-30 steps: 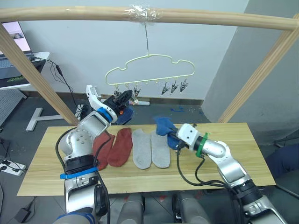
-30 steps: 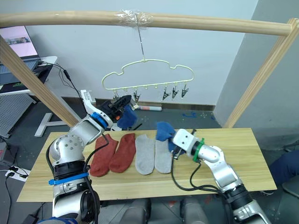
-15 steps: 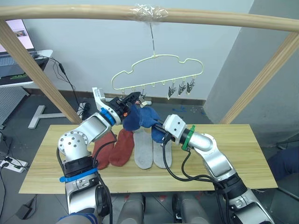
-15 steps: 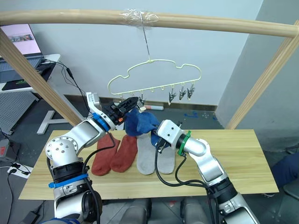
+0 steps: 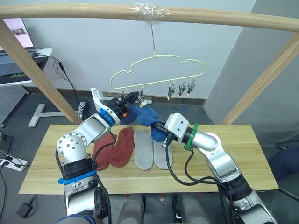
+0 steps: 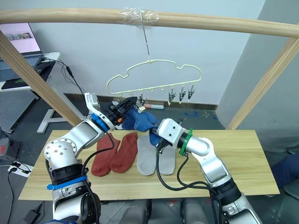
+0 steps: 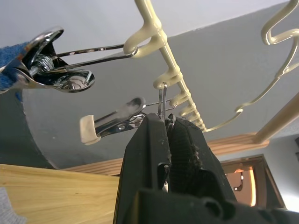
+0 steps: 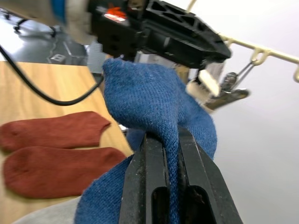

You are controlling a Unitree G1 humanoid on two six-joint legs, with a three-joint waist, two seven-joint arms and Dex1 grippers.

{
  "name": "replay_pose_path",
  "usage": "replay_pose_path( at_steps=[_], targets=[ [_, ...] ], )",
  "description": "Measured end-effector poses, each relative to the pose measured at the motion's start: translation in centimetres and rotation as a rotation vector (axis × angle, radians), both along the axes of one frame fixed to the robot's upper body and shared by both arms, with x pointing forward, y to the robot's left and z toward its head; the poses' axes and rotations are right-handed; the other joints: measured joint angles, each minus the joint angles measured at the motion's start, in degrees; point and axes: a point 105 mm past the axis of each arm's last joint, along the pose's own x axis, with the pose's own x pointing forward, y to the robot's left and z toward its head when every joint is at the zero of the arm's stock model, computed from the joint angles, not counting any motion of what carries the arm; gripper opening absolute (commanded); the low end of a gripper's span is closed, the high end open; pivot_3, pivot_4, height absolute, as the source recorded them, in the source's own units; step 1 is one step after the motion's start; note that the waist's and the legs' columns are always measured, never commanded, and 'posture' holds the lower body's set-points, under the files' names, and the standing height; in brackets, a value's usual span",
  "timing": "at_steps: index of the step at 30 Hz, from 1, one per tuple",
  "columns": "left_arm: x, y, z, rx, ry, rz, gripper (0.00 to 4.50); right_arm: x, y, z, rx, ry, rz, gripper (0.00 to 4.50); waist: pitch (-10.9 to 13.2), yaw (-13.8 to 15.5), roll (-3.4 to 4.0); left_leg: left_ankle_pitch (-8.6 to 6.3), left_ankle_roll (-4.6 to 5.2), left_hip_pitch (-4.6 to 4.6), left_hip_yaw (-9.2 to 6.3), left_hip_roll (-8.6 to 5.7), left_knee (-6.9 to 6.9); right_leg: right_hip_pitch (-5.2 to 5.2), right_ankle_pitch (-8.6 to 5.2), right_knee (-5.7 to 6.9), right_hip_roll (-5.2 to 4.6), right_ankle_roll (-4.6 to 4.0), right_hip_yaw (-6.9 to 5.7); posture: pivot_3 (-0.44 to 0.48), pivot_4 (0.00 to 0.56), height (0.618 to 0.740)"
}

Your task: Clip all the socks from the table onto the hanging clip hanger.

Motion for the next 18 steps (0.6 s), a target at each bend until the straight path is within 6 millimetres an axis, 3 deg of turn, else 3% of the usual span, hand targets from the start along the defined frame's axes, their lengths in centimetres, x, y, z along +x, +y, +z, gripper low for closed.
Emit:
replay_pose_path(
  at_steps=[18],
  targets=[
    [-0.59,-0.31,-0.36,-0.022,0.014,-0.037,0.06,-0.51,0.15,0.67,0.032,-0.011,0.023,0.03,0.0,0.48,0.0,0.0,0.0,-0.07,-0.12,-0.01,0.0,0.0,0.0,-0.04,-0.03,0.0,-0.1,0.108,0.178,0.74]
  ],
)
